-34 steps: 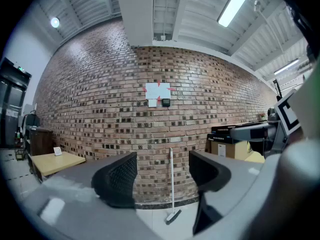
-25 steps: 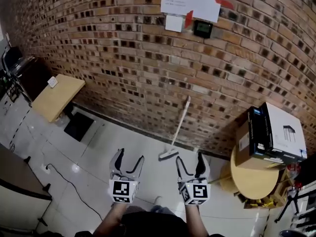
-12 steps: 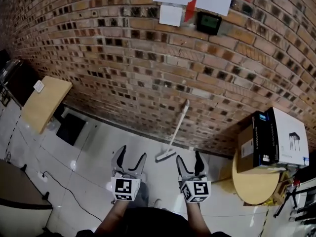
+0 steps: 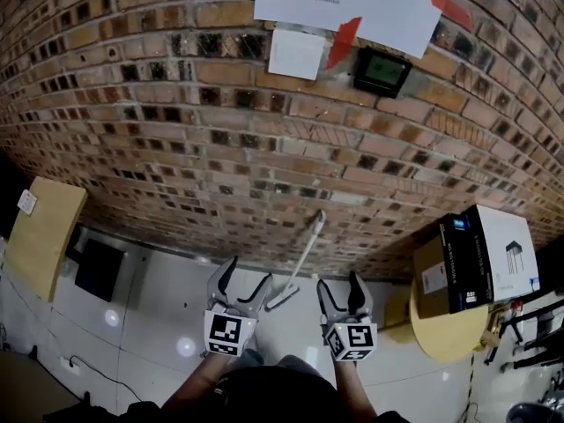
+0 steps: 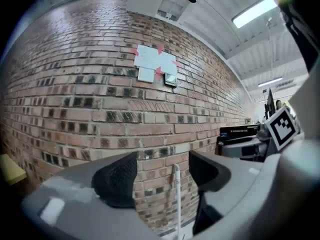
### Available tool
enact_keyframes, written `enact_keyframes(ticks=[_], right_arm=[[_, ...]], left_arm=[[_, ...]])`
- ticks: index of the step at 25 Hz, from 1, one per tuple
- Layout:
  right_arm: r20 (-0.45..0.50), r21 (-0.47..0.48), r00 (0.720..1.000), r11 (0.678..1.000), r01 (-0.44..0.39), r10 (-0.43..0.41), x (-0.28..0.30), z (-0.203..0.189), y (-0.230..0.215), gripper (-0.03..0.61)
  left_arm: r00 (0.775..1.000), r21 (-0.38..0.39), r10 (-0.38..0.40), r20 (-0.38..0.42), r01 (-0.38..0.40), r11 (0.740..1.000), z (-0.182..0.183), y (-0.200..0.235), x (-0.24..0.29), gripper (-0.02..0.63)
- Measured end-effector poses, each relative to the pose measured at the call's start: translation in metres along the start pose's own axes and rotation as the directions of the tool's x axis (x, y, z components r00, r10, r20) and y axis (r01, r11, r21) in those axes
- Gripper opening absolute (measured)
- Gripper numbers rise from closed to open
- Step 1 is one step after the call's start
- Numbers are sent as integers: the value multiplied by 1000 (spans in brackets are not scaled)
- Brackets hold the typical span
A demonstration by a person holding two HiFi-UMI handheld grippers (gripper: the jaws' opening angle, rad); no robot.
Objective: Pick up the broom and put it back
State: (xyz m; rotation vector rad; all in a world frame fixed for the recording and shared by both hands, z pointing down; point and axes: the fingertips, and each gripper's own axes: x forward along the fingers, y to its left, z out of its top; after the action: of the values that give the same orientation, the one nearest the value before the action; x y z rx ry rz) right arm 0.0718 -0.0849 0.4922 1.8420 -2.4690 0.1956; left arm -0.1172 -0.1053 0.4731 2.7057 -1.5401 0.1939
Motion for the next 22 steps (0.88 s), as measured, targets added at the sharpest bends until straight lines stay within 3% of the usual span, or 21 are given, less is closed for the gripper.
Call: enact_keyframes(ticks=[5, 11, 17, 22], right_arm=[[-47, 61, 996, 995, 76, -73, 9, -32, -34, 339], [-146, 56, 984, 992, 111, -102, 23, -87, -72, 341], [-260, 62, 963, 994, 91, -72, 53, -155, -100, 341], [-319, 73, 948, 997, 19, 5, 88, -203, -110, 339]], left_arm=[[989, -7, -142, -27, 142, 990, -12, -7, 51, 325], [952, -19, -294, -81, 294, 956, -33, -31, 95, 310], [926, -24, -344, -158, 344, 939, -70, -38, 135, 308], [913, -34, -339, -226, 340, 940, -99, -38, 159, 308]])
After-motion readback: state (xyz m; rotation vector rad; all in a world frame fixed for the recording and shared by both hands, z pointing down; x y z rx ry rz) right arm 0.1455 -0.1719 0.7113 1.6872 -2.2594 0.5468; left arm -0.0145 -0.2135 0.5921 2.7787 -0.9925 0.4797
